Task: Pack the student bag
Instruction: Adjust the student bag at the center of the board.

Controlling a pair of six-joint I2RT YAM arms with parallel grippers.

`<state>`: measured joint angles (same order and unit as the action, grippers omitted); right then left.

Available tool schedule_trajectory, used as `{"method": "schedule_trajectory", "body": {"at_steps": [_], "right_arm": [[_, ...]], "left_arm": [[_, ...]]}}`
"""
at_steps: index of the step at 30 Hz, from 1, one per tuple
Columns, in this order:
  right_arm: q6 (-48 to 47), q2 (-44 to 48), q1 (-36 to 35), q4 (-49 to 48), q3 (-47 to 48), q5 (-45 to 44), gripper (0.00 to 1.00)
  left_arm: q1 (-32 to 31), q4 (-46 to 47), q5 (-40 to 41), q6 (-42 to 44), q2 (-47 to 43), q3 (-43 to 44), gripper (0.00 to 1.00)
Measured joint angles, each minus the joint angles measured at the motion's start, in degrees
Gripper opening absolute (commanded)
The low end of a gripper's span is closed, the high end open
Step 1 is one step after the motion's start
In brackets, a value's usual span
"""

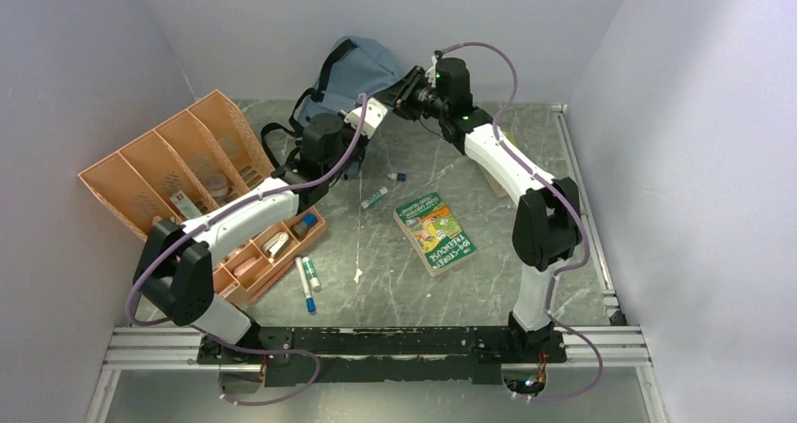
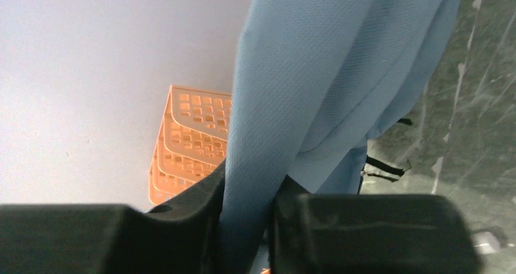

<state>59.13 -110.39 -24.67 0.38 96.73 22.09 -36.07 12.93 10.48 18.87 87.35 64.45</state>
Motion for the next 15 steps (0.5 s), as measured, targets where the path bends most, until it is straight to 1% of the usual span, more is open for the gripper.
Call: {"method": "schedule_trajectory", "body": {"at_steps": [1, 2, 7, 12, 14, 15], "right_arm": [[-0.31, 0.72, 0.13, -0.17, -0.42, -0.33, 0.39], [-0.68, 1.73, 0.35, -0.39, -1.14, -0.57, 0.42], [-2.73, 8.79, 3.17, -2.58, -5.51, -0.96, 0.54], [-7.56, 17.57, 6.56, -6.88, -14.08, -3.39, 0.59], [-10.47, 21.03, 6.93, -8.04, -18.69, -4.98, 0.59], [-12.13, 22.56, 6.91, -8.63, -20.87, -5.33, 0.59]], "left_arm": [[-0.11, -0.42, 0.26, 0.31, 0.0, 0.55, 0.05], [-0.15, -0.83, 0.61, 0.5, 0.0, 1.09, 0.05], [1.03, -5.31, 1.73, 0.79, 0.09, 5.33, 0.05], [5.7, -9.01, -2.91, -3.63, 0.81, 10.99, 0.05], [7.74, -10.43, -5.44, -5.01, 1.62, 13.66, 0.07], [8.24, -11.37, -6.49, -5.44, 2.21, 15.04, 0.06]]}}
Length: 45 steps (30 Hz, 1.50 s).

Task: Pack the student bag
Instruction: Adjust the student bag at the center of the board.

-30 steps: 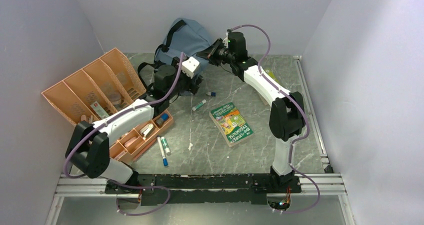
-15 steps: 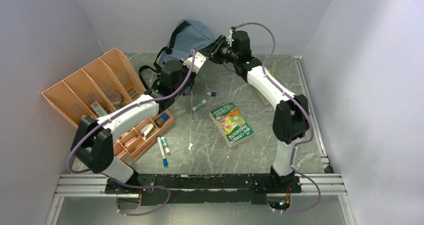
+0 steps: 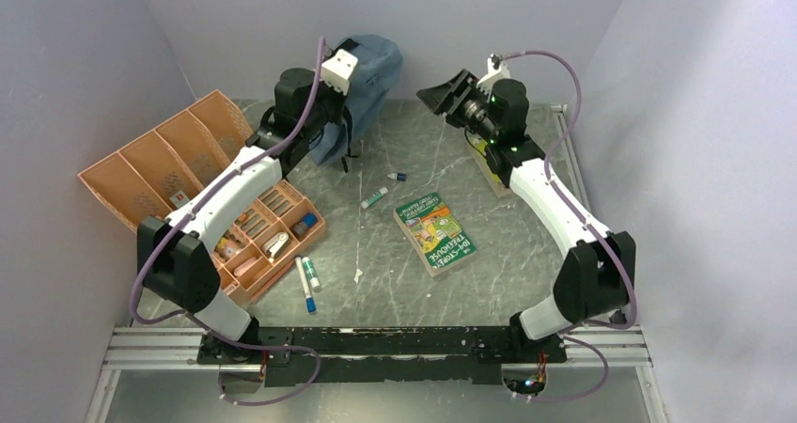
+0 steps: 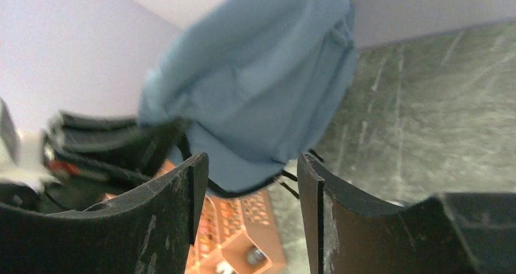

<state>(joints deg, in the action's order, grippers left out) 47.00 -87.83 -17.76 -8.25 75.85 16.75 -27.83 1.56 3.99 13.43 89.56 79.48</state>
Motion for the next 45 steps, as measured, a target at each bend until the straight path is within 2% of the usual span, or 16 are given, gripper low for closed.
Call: {"method": "schedule_trajectory", "body": {"at_steps": [7, 18, 24, 27, 30, 34, 39, 45], "right_arm": [[-9.07, 4.31, -0.2, -1.42, -9.14, 0.7, 0.58], [-11.39, 8.96, -0.22, -1.73, -18.84, 2.91, 0.55], [-12.17, 11.56, -0.22, -1.22, -21.31, 2.23, 0.55], [-12.57, 12.13, -0.22, -0.94, -21.86, 1.64, 0.56], [-12.74, 12.52, -0.22, -0.83, -23.08, 1.31, 0.57], [-12.76, 12.72, -0.22, -0.37, -24.79, 0.85, 0.58], [-12.52, 13.03, -0.22, -0.35, -26.56, 0.39, 0.58], [-12.35, 13.2, -0.22, -0.26, -26.82, 0.33, 0.58]], "left_arm": [[1.01, -5.35, -5.79, -1.92, 5.16, 10.51, 0.05], [2.78, -8.09, -10.99, -12.09, 13.22, 25.77, 0.05], [3.34, -5.33, -13.62, -20.94, 13.97, 25.68, 0.05], [4.46, -0.28, -15.28, -26.84, 13.33, 22.03, 0.05], [8.59, 7.17, -18.43, -35.69, 12.48, 16.35, 0.05], [12.44, 10.64, -21.22, -43.3, 13.11, 15.85, 0.05], [12.22, 13.25, -22.86, -48.78, 16.39, 19.76, 0.05], [8.79, 15.3, -22.64, -49.88, 19.39, 22.4, 0.05]]}}
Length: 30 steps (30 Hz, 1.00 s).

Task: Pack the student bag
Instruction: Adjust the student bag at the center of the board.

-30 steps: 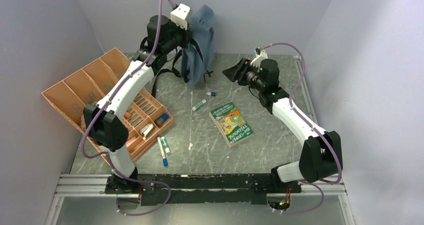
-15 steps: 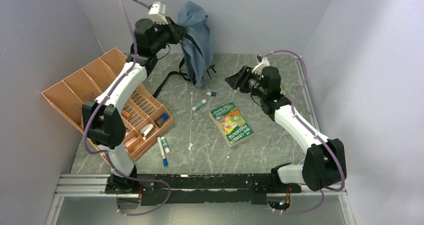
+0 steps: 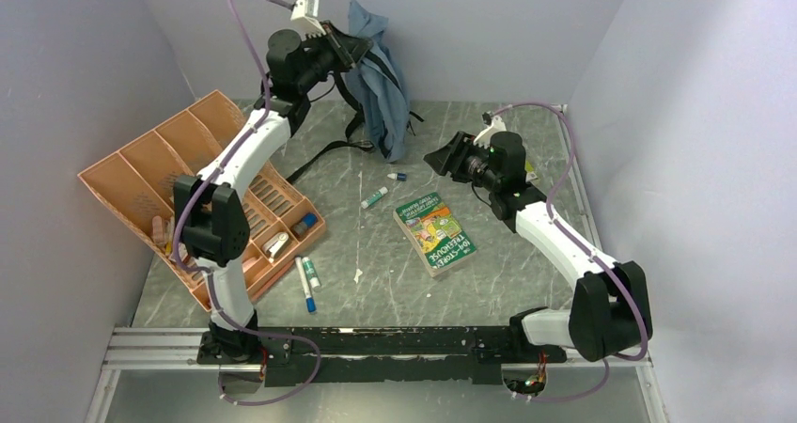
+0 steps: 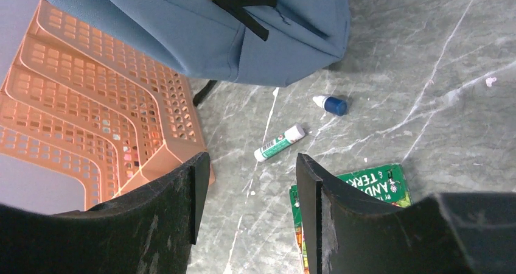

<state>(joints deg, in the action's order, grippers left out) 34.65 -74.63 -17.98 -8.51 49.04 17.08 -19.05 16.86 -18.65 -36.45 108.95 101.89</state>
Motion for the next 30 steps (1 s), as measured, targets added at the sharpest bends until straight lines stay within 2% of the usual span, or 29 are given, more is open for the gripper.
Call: {"method": "schedule_trajectory", "body": {"at_steps": [7, 12, 17, 22, 27, 30], "right_arm": [[-0.04, 1.07, 0.0, 0.37, 0.0, -0.87, 0.59], [-0.63, 3.61, 0.0, 1.75, -1.14, -2.62, 0.63], [-1.27, 4.09, 0.0, 3.02, -1.7, -3.72, 0.66], [-1.42, 3.98, 0.0, 3.52, -2.03, -3.8, 0.68], [-2.25, 3.87, 0.0, 3.91, -2.01, -3.54, 0.77], [-3.52, 2.6, 0.0, 5.2, -1.36, -2.89, 0.8]], "left_arm": [[-1.68, 3.98, 0.17, -1.05, 1.29, -0.98, 0.05], [0.28, 9.4, 1.79, -0.61, -5.22, -14.36, 0.05], [4.07, 9.03, 5.49, 2.12, -13.18, -24.65, 0.05], [5.84, 7.93, 10.27, 5.53, -16.24, -29.68, 0.05], [5.84, 6.86, 13.94, 9.2, -18.82, -33.53, 0.05], [5.86, 6.64, 15.65, 10.82, -20.72, -36.37, 0.05]]}}
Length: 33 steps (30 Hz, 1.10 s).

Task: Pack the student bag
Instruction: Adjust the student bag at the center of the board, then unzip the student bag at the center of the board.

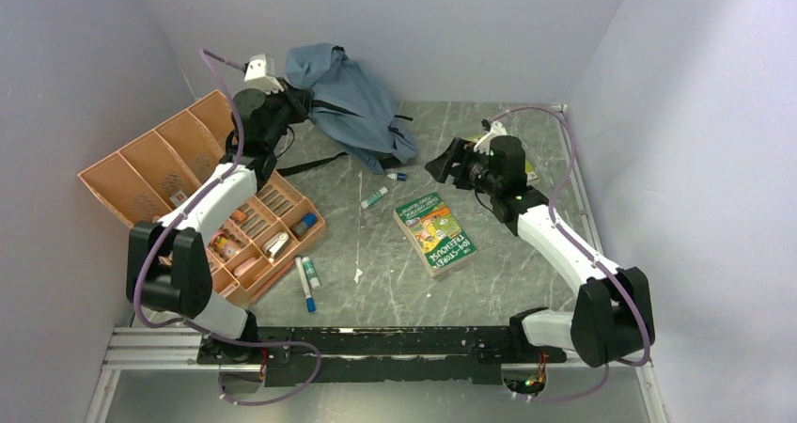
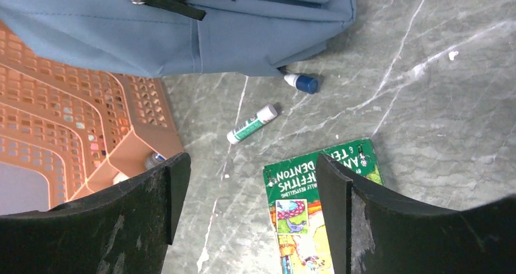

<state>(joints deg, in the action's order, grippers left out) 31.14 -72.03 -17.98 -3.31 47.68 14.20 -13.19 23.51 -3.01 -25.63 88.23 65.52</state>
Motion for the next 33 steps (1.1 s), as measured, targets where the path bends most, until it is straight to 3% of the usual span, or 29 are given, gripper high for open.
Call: {"method": "schedule_trajectory", "body": {"at_steps": [10, 18, 28, 33], "right_arm": [[-3.74, -7.43, -0.44, 1.51, 5.46, 8.04, 0.76], [-9.11, -16.44, -3.8, 2.25, 15.39, 13.07, 0.75], [-13.14, -24.92, -4.94, 6.84, 22.21, 16.24, 0.68], [-15.91, -29.24, -5.6, 9.33, 27.26, 17.97, 0.74]], "left_arm": [[0.22, -2.86, 1.53, 3.19, -4.31, -7.13, 0.05], [0.22, -12.5, 3.06, 7.06, -5.99, -7.74, 0.06], [0.22, -14.36, 2.99, 7.89, -6.49, -8.48, 0.05], [0.22, -14.91, 3.04, 8.59, -6.19, -8.48, 0.07]]}}
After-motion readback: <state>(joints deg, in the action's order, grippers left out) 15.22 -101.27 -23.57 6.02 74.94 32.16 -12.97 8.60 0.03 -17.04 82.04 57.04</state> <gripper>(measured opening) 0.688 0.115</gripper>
